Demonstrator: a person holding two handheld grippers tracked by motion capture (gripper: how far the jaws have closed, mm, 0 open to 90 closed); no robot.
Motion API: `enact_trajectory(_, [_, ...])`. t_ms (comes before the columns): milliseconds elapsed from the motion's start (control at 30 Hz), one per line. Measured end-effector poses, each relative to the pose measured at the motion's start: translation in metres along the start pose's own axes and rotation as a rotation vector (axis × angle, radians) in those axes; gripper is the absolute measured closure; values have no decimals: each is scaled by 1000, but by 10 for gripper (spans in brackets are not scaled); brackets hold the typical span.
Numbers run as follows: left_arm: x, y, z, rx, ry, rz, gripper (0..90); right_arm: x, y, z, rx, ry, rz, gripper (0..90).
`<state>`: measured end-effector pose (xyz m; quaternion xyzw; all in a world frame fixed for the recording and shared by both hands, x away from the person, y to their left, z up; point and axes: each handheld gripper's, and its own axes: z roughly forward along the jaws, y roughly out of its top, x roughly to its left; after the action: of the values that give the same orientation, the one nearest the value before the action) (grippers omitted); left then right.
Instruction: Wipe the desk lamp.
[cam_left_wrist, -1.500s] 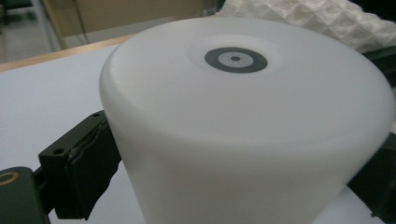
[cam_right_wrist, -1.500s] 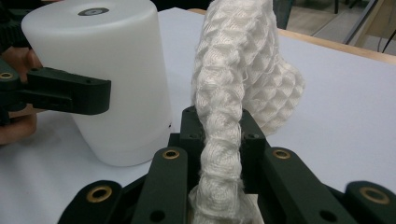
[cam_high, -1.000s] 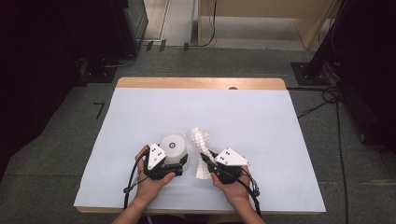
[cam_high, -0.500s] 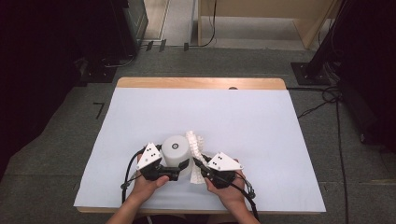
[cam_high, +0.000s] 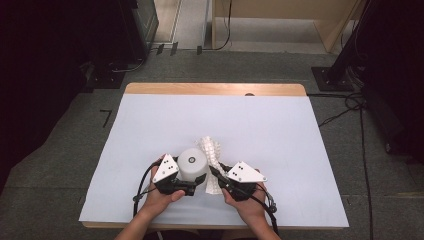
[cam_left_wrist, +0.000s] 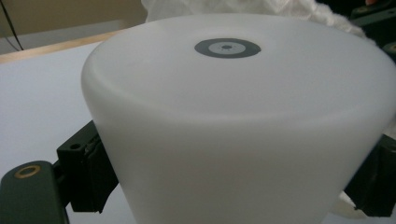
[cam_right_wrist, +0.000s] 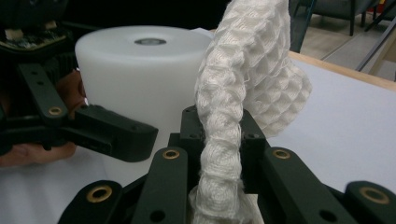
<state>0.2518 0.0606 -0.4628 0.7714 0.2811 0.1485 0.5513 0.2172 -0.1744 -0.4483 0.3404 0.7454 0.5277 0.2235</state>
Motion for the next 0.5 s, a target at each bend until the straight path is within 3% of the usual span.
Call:
enact_trajectory(233, [3, 2, -5, -25, 2, -8, 85, -1, -14, 13, 75, 22, 13, 778])
enact_trajectory(400, [-1, 0, 1, 1, 7, 21, 85, -2, -7, 7, 42, 9, 7, 779])
enact_trajectory(500, [-1, -1, 1, -7, 15, 25, 85, -3, -3, 2, 18, 2, 3, 778])
